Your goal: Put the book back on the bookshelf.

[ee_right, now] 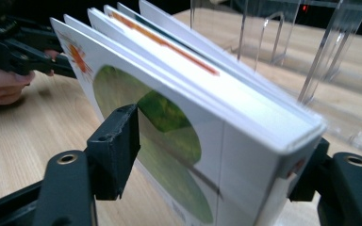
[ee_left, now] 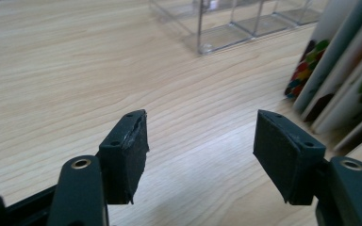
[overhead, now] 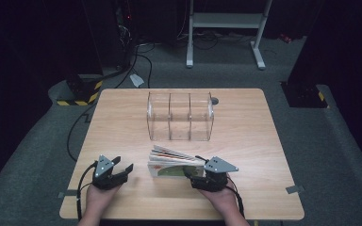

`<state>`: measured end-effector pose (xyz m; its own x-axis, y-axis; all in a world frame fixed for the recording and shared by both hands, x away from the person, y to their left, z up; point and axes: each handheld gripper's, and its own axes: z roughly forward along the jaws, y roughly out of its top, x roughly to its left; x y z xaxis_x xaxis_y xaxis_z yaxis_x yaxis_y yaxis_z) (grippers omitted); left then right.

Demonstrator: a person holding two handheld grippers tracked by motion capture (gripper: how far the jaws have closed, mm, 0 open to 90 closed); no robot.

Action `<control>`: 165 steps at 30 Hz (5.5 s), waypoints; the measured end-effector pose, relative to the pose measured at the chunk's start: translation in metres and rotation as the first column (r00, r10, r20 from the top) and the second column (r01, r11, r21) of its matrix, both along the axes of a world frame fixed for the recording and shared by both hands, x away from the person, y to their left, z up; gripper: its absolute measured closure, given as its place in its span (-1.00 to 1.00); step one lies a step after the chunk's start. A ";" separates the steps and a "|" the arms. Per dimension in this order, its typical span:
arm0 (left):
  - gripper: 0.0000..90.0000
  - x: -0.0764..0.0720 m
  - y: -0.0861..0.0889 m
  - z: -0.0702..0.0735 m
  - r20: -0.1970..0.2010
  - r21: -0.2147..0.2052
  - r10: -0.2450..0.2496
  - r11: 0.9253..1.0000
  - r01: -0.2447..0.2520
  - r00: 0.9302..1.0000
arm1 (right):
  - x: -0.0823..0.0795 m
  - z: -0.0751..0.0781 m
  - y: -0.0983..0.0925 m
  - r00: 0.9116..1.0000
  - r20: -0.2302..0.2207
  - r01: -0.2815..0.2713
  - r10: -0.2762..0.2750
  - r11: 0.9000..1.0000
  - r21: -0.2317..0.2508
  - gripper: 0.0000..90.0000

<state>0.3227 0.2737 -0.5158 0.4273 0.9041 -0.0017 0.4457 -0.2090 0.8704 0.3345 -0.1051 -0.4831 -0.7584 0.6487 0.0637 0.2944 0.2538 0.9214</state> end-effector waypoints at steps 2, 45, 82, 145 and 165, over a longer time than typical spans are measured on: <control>-0.20 0.002 0.000 -0.002 -0.005 0.018 0.012 1.000 -0.012 1.000 | 0.000 0.003 0.001 1.000 0.018 -0.011 0.011 1.000 0.002 -0.27; -0.26 0.012 0.013 -0.011 -0.118 0.036 0.090 0.996 -0.087 0.989 | -0.014 -0.003 0.003 0.997 0.018 -0.075 0.075 0.997 0.018 0.47; -0.43 0.034 0.001 -0.013 -0.185 0.099 0.095 0.992 -0.077 0.978 | -0.033 0.004 -0.048 0.952 0.076 0.298 -0.297 0.955 0.004 0.67; -0.56 0.032 0.001 -0.013 -0.196 0.100 0.125 0.989 -0.108 0.973 | -0.013 0.043 -0.032 0.906 0.119 0.406 -0.407 0.913 0.032 0.68; -0.58 0.034 0.002 -0.013 -0.195 0.106 0.109 0.990 -0.089 0.975 | 0.022 0.049 -0.019 0.875 0.125 0.468 -0.467 0.884 0.025 0.68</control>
